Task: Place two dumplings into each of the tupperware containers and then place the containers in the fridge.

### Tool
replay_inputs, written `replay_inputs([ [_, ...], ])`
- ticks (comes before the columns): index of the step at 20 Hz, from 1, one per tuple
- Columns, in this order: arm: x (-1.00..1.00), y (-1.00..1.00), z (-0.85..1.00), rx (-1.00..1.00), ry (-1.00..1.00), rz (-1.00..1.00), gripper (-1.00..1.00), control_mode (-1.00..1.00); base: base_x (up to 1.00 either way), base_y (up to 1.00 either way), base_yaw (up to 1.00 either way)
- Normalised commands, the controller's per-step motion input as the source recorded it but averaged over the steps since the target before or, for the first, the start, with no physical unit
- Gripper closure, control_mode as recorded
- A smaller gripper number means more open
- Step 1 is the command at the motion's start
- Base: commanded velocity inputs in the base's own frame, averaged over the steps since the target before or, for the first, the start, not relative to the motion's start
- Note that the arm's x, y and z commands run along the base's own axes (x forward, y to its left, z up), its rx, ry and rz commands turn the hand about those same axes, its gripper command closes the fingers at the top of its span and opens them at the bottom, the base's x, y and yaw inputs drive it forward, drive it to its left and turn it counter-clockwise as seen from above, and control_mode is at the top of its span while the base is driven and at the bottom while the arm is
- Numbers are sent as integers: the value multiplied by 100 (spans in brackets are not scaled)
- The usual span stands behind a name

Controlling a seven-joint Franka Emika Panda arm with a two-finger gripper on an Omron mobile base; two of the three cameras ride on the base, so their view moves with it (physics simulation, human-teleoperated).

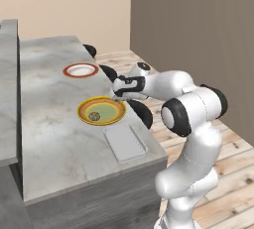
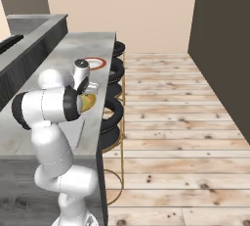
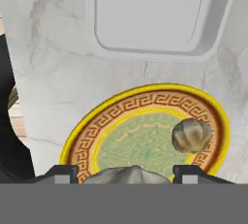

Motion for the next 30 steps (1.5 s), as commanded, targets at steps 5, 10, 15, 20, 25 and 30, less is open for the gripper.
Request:
replay_inputs([
  [5, -100, 0, 100, -11, 3, 16, 100, -100, 0, 0, 0],
  [10, -100, 0, 98, -22, 4, 22, 100, -100, 0, 0, 0],
  [15, -100, 0, 7, -8, -3, 8, 100, -100, 0, 0, 0],
  [20, -97, -4, -38, 0, -2, 0, 100, -100, 0, 0, 0],
  [25, -15, 0, -7, -6, 20, -3, 100, -100, 0, 0, 0],
  [30, 19, 3, -34, -16, 38, -2, 100, -100, 0, 0, 0],
])
